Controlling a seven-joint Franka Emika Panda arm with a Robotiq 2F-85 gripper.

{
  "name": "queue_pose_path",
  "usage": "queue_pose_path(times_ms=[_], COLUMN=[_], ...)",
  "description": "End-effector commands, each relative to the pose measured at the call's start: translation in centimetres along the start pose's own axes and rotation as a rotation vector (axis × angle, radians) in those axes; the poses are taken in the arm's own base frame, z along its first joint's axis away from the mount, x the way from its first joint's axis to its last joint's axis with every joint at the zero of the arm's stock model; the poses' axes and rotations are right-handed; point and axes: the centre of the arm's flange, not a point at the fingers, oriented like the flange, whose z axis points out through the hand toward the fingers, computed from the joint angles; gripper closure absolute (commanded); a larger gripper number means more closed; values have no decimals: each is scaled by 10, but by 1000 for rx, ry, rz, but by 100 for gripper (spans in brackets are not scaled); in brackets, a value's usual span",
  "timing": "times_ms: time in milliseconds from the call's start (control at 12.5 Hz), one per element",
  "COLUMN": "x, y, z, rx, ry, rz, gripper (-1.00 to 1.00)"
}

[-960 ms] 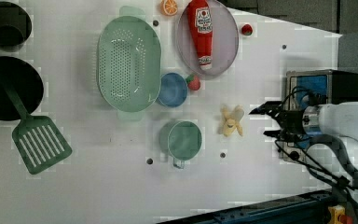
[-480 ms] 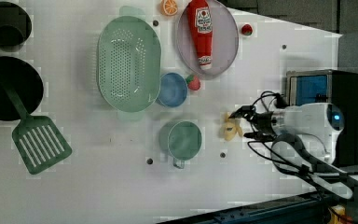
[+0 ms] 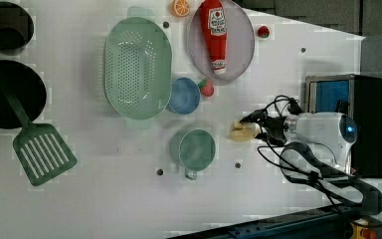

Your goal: Pick banana from table and place on oven.

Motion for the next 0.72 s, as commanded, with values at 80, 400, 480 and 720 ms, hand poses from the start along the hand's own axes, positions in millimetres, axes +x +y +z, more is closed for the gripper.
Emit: queue_pose_path(times_ms=[80,400,480,720], x=[6,8,12,18], y=[-7,-10,-14,-17], z=[-25,-45,-66,-158], rx=[30,58,84,103], ry=[29,53,76,90], rz=[-30,-26,-25,-20], gripper=[28,43,43,43])
